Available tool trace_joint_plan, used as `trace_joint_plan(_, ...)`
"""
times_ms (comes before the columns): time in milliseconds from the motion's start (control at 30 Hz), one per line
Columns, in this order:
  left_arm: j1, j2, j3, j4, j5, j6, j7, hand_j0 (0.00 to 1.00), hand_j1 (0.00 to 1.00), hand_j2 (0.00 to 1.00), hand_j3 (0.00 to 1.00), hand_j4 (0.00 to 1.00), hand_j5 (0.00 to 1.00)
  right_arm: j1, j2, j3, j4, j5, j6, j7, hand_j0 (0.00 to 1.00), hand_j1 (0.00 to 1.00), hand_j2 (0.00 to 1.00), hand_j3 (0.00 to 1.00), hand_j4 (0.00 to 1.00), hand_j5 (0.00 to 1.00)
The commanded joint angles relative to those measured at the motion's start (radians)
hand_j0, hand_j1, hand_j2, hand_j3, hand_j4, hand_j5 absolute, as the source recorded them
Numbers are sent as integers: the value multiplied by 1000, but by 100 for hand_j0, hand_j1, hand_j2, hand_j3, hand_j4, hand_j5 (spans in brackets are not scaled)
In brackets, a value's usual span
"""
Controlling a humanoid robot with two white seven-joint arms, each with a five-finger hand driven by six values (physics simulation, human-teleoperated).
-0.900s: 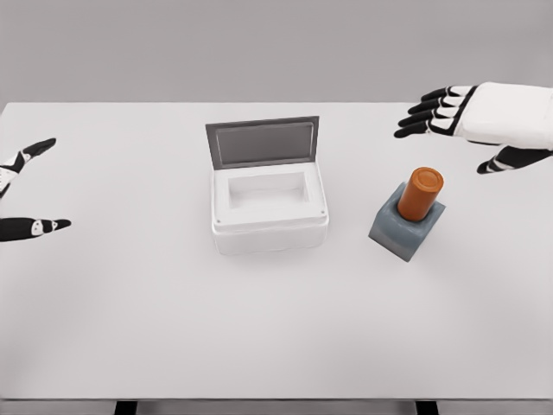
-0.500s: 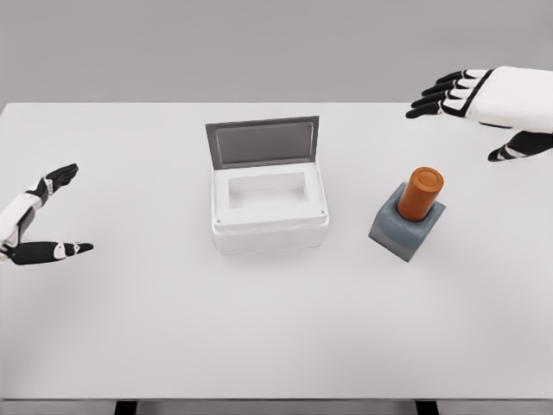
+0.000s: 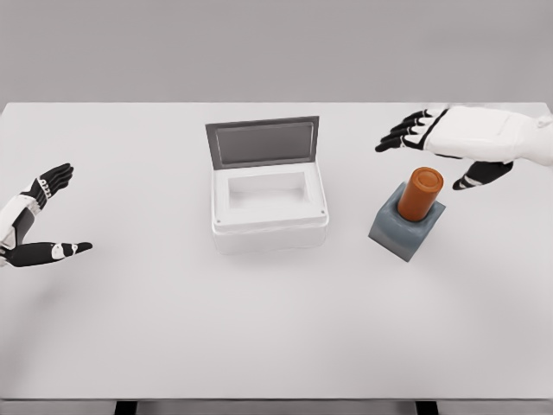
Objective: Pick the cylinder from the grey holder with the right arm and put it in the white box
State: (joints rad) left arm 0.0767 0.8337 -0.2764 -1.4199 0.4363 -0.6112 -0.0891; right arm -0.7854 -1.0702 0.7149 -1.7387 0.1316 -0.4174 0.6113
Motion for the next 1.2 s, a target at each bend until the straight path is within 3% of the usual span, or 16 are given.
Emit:
trace_joint_plan(0,0,1,0,-1,6,0,0,100,100,100,100,100,100,0,-7,6,1,3,-12,0,100,100,100,100,100,100)
trace_joint_plan(433,2,1,2,1,7,0,0,100,100,100,100,100,100,35,-4,34,48,39,-38,0,100,100,100,100,100,100)
trace_joint_plan(1033,0,1,2,2,7,0,0,100,100,100,100,100,100,32,10,60,36,77,-49,0,100,100,100,100,100,100)
trace_joint_plan(1167,2,1,2,2,7,0,0,100,100,100,100,100,100,32,10,60,36,77,-49,0,93,93,93,93,93,93)
